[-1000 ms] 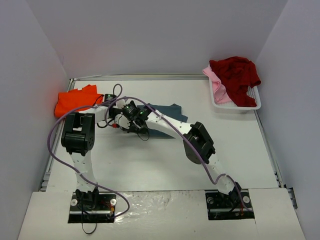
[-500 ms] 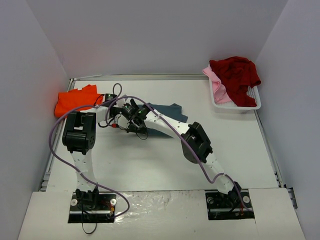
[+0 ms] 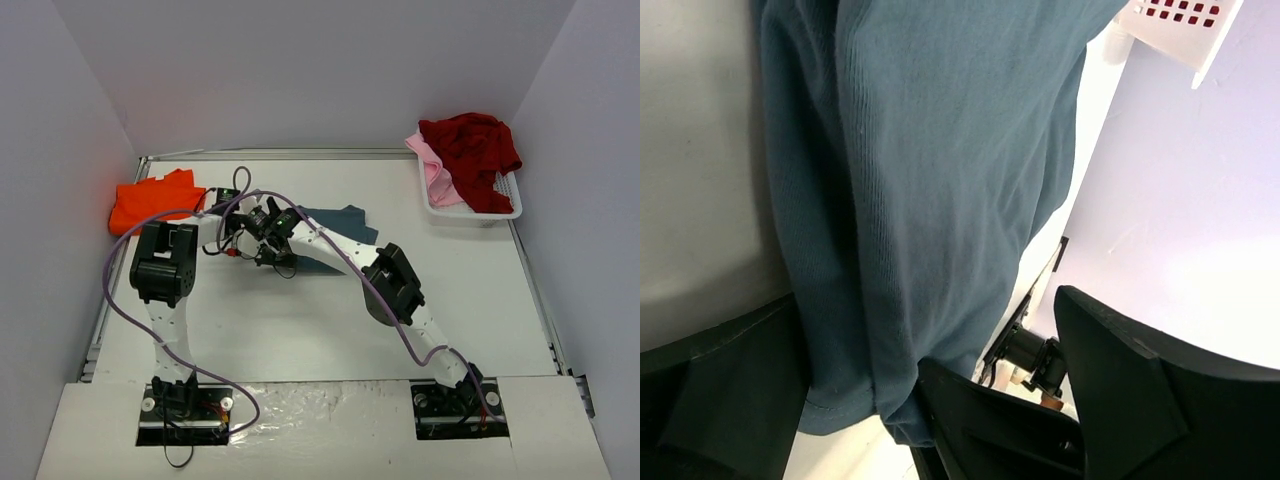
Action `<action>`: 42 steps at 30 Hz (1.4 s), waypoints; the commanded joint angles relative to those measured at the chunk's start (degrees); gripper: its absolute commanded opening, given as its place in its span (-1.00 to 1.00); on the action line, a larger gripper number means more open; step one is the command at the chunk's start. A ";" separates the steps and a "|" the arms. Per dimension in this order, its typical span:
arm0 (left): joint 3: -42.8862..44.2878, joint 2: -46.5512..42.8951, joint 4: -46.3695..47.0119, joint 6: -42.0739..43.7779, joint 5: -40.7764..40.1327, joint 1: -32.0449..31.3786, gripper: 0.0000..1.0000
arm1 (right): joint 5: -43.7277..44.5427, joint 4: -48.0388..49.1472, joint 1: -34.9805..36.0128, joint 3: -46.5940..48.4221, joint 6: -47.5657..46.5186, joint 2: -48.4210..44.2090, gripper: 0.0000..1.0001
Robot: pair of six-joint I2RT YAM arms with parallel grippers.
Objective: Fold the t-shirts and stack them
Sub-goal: Put the neatly folded tshirt into the corner of the board with the left arm
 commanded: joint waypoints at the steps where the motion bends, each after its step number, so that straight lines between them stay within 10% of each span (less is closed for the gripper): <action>1: -0.06 0.70 3.50 -1.81 1.98 -2.76 0.86 | 0.92 1.50 0.36 3.51 2.16 0.38 -1.00; 10: -0.59 2.02 7.45 -4.71 4.09 -3.38 0.31 | 1.54 1.24 0.45 4.48 1.90 0.21 -1.00; 19: -1.03 2.90 10.27 -6.65 5.24 -3.91 0.23 | 2.33 0.54 0.45 6.24 1.90 0.30 -1.00; 27: -0.68 3.87 12.38 -7.62 6.99 -4.17 -0.95 | 2.86 0.45 0.54 6.59 2.16 1.00 -0.96; 28: -0.50 4.04 12.38 -7.53 7.26 -4.17 -0.95 | 3.03 0.45 0.54 6.50 2.07 1.09 -0.46; 33: 1.08 4.22 7.39 -3.76 6.82 -4.09 -0.95 | 2.51 0.27 0.71 3.44 1.02 -1.02 0.35; 34: 1.69 4.31 6.67 -2.27 6.73 -4.09 -0.95 | 1.64 -0.16 0.80 2.82 0.67 -1.72 0.82; 42: 4.51 4.57 -2.91 5.82 5.68 -2.68 -0.95 | -1.97 -4.12 0.80 -11.14 -4.25 -16.12 1.00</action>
